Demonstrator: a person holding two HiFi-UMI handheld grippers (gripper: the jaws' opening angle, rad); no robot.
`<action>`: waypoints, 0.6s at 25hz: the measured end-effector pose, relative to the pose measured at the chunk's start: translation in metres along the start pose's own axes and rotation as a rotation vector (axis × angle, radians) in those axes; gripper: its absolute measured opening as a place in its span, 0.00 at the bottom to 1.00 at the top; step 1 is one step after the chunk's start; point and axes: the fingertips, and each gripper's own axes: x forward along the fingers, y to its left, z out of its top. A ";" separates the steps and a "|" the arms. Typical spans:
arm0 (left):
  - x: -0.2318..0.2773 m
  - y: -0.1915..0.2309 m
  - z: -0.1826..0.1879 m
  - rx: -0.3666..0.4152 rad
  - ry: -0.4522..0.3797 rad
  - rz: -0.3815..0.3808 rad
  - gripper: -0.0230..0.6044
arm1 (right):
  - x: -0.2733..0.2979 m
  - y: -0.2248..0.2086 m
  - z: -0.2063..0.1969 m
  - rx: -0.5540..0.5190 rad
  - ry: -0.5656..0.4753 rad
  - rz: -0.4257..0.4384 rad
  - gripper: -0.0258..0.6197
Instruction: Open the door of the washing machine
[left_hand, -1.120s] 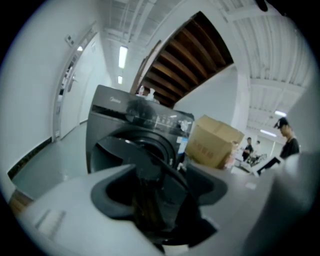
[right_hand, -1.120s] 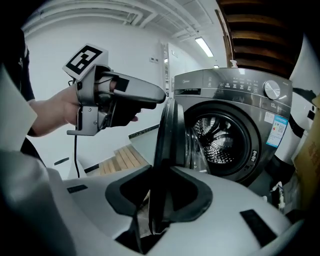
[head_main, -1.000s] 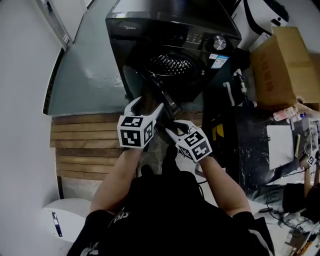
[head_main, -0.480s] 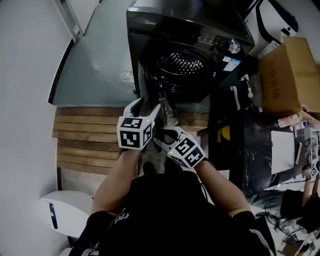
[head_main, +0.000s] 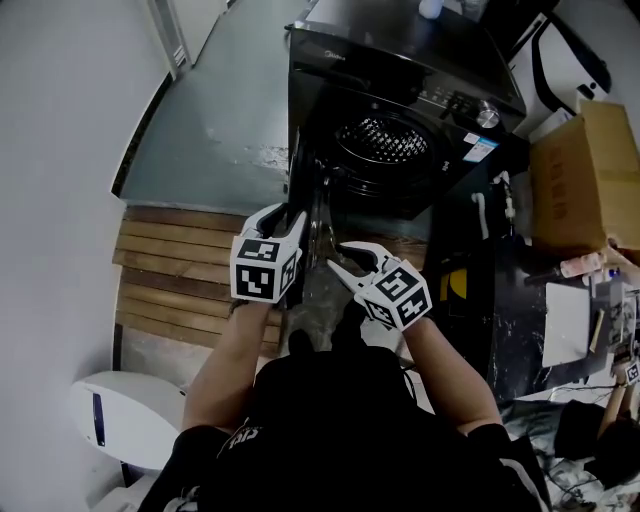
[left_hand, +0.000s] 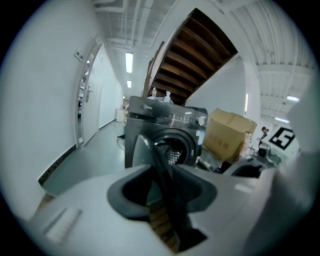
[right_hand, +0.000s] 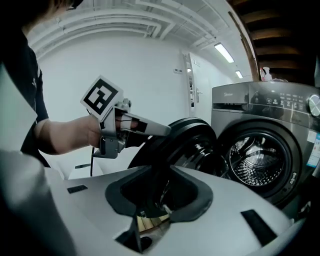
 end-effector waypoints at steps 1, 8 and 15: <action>-0.003 0.005 0.000 0.000 0.001 0.012 0.26 | -0.003 -0.005 0.002 0.004 -0.009 -0.011 0.19; -0.021 0.048 -0.002 -0.034 0.008 0.154 0.22 | -0.031 -0.052 0.016 0.051 -0.070 -0.097 0.18; -0.031 0.092 -0.001 -0.065 0.026 0.273 0.25 | -0.051 -0.101 0.033 0.075 -0.124 -0.141 0.18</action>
